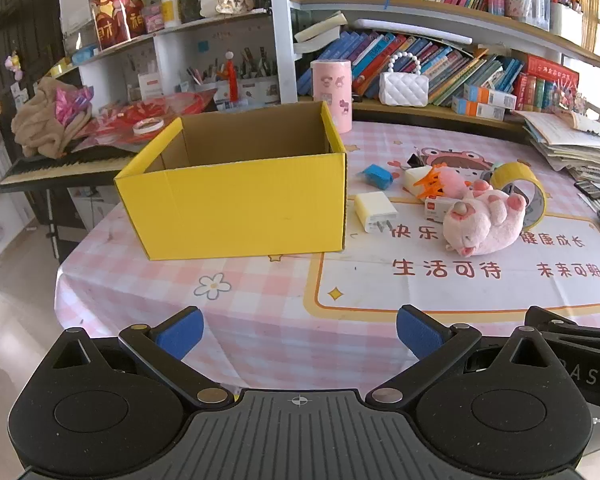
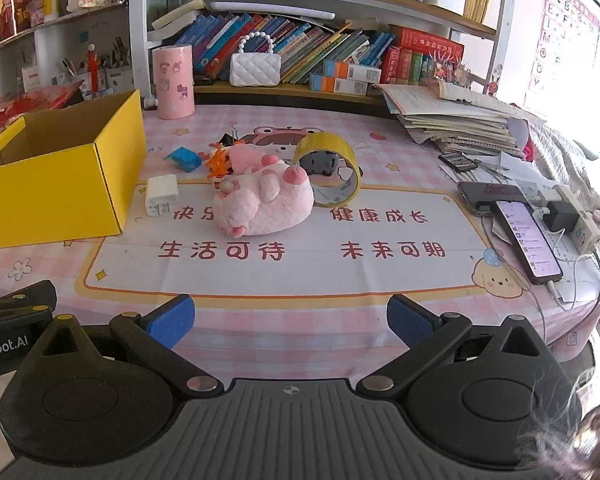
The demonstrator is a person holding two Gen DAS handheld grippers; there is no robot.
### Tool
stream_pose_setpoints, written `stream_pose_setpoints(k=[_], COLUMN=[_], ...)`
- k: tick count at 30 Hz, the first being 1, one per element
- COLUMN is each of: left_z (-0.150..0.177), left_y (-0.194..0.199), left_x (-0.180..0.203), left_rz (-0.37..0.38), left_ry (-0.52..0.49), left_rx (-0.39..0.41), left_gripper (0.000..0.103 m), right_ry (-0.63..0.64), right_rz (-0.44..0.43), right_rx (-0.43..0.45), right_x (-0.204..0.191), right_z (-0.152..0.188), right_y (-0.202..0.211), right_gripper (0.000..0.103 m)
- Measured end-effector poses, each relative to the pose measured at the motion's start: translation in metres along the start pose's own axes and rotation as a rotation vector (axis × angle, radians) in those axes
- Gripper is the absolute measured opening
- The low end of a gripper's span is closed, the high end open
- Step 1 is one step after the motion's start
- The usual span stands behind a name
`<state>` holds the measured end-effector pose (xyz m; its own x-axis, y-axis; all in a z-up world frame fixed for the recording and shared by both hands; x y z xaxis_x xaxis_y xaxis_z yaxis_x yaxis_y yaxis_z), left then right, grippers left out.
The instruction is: Organize objects
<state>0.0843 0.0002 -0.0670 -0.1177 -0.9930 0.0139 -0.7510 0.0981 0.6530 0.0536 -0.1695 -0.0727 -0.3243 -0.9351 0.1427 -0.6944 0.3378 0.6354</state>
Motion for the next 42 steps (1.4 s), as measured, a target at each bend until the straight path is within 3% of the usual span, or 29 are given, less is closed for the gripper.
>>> stream_pose_setpoints(k=[20,31,39,42], left_z=[-0.013,-0.038,-0.065,-0.072], left_y=[-0.022,-0.047,-0.06,-0.069], left_x=[0.022,0.058,0.095,0.108], left_rz=[0.045,0.033,0.103,0.108], left_ry=[0.053,0.02,0.004,-0.015], left_rx=[-0.005,0.027,0.116,0.107], left_gripper=[0.103,0.103,0.103,0.103], right_ry=[0.011,0.026,-0.023,-0.061], right_rz=[-0.041,-0.089,-0.102,-0.104], right_rx=[-0.031,-0.01,0.015,0.031], right_x=[0.011,0.03,0.062,0.073], right_z=[-0.015,-0.049,-0.078,-0.089], right_y=[-0.027,-0.063,-0.096,-0.107], right_gripper=[0.1,0.093,0.092,0.092])
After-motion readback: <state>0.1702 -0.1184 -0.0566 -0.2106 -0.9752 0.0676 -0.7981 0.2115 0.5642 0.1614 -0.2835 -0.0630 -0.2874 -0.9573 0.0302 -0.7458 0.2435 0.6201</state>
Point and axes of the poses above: each gripper's, at about its wrist camera, not at the fingertips, and y roughly against the way its jaws point, x to its right, z to its underside, the point moved 9 cm from there along -y, roughly the way its jaws point, and after that the axes turned 7 degrees about z, right-handed, at the moved point
